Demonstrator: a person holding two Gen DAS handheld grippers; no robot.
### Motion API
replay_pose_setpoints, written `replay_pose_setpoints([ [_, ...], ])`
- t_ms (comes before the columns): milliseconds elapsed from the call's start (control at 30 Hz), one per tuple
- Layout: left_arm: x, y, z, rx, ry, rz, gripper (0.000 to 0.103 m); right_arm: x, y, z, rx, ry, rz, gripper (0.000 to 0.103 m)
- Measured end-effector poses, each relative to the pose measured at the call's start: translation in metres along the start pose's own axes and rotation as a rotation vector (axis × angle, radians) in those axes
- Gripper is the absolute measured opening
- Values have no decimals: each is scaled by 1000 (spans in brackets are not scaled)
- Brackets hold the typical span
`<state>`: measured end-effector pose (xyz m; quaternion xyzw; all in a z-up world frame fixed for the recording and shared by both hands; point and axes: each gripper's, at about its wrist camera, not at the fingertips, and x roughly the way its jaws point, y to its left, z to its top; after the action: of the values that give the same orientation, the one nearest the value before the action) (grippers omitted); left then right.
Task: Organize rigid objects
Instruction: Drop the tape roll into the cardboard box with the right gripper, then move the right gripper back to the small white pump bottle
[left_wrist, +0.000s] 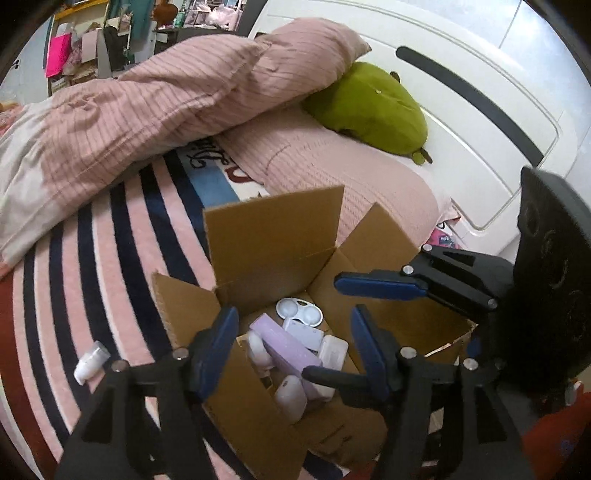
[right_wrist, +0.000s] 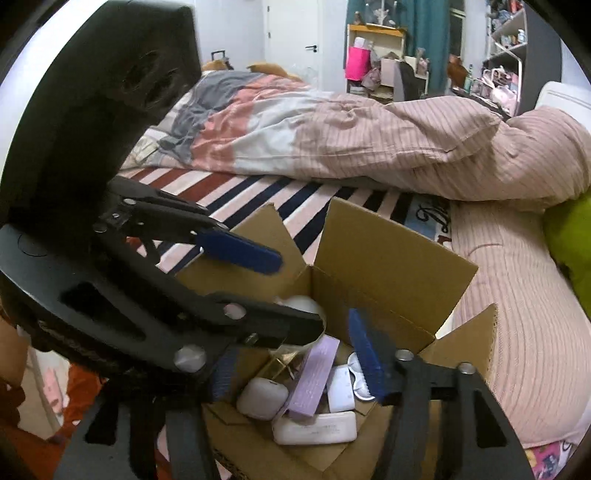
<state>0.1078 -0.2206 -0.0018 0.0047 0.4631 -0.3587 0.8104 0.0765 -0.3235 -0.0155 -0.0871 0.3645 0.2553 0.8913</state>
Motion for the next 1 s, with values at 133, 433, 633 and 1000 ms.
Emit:
replay_pose_setpoints([
  [133,-22,11,-6,-22,-38,22,63,0,6,3,-21,1,-11,55],
  [433,-113,73,-51,-156,-214,294,64,-1,61,29,-132,-111,92,56],
  [633,-143,132,-100,-240,-237,405,65,29,133,58,-227,-97,246,57],
  [1000,-123,198,-162,-352,-204,384,65,164,171,35,-110,142,139,71],
])
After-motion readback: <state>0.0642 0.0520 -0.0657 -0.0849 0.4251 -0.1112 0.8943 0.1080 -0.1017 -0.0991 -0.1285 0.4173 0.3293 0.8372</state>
